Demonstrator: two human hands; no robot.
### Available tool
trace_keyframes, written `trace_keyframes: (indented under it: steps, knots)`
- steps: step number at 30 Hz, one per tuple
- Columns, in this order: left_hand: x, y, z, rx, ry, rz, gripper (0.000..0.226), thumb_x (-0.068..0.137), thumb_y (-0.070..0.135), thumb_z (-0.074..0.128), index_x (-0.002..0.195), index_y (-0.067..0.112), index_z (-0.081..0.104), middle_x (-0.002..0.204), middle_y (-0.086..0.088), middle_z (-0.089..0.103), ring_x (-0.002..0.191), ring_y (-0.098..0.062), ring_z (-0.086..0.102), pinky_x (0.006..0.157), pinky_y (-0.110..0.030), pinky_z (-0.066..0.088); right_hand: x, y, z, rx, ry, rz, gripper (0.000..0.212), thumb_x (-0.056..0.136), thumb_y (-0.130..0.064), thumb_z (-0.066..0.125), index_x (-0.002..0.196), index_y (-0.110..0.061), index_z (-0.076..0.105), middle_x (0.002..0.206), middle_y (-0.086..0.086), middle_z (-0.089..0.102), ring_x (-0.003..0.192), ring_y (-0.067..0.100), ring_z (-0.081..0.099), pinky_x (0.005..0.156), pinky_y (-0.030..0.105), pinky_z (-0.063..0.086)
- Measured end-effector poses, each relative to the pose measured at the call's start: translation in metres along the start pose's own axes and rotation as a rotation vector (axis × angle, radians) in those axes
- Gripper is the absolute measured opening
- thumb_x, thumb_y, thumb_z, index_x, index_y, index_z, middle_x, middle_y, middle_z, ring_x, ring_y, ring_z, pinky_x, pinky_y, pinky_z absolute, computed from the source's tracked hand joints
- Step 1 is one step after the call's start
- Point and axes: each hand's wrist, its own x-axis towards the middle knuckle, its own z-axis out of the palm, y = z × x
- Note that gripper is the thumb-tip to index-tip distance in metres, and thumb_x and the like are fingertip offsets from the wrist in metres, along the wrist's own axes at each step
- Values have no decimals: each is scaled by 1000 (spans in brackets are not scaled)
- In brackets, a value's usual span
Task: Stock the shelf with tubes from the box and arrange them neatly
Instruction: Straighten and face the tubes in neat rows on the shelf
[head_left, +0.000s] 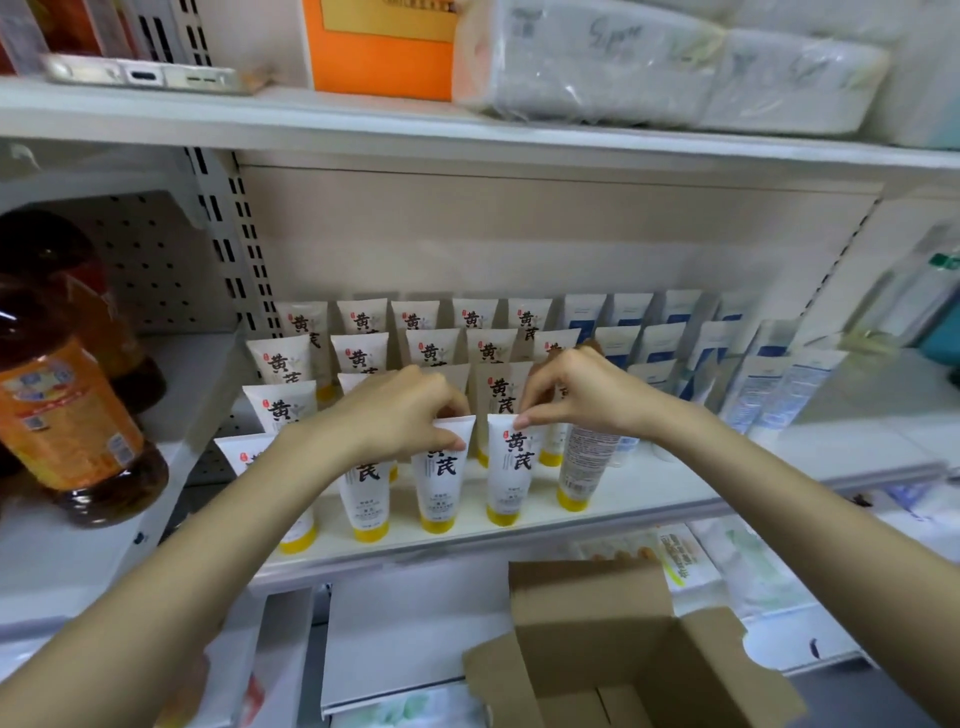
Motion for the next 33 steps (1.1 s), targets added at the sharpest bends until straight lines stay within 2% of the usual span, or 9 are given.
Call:
trace_keyframes:
  steps: [4,9,12,15,18,21,24,29,33]
  knots:
    - [6,7,1,-10,0,5,29,82,43,66,110,35,64,106,12,66,97,-12,58,79,-35,51,-2,1,4,-11,29,17,17,80,-31,71,87,-15,74,85,-4,71,76,3,62,72,18,51]
    - [16,18,1,25,15,60,25,84,43,63,106,32,65,97,16,62,89,-7,56,62,-24,42,-14,4,-18,-98,97,35,25,83,-37,64,102,-20,71,96,-14,65,81,-9,55,75,8,42]
    - [24,23,3,1,27,72,30,84,43,63,112,33,63,104,16,66,91,-5,59,65,-25,46,-32,13,-48,-164,223,101,26,84,-36,64,103,-21,71,95,-14,64,78,-9,56,71,4,42]
    - [31,30,6,-25,55,99,34,84,44,64,116,32,62,111,11,67,96,-7,61,78,-32,53,-49,26,-58,-230,160,174,20,85,-33,65,99,-21,72,95,-8,70,80,3,60,75,21,50]
    - [36,39,9,-23,47,126,30,85,41,63,112,27,64,108,11,67,92,-7,60,73,-25,47,-56,36,-47,-300,79,204,17,85,-38,63,97,-28,71,87,-15,65,77,2,58,72,30,52]
    - [39,42,11,15,35,125,20,86,39,62,99,25,65,89,11,63,80,-8,56,65,-25,41,-58,40,-36,-292,57,219,19,86,-41,62,97,-28,70,84,-17,61,73,1,55,67,25,46]
    - [39,42,13,32,28,113,18,86,40,62,91,23,65,82,8,63,75,-9,57,71,-31,50,-56,39,-27,-311,46,202,19,88,-36,62,98,-22,70,83,-13,60,72,4,54,64,20,40]
    - [40,41,14,19,38,100,16,85,41,63,89,26,65,74,10,58,71,-9,56,67,-30,49,-51,34,-22,-195,49,218,34,87,-31,64,120,-27,59,78,-3,64,71,11,59,68,31,51]
    - [40,41,15,1,36,94,16,85,40,64,91,25,66,73,12,55,70,-9,55,65,-28,46,-49,36,-21,-95,21,170,35,89,-31,62,123,-29,58,67,-9,59,62,1,53,59,15,42]
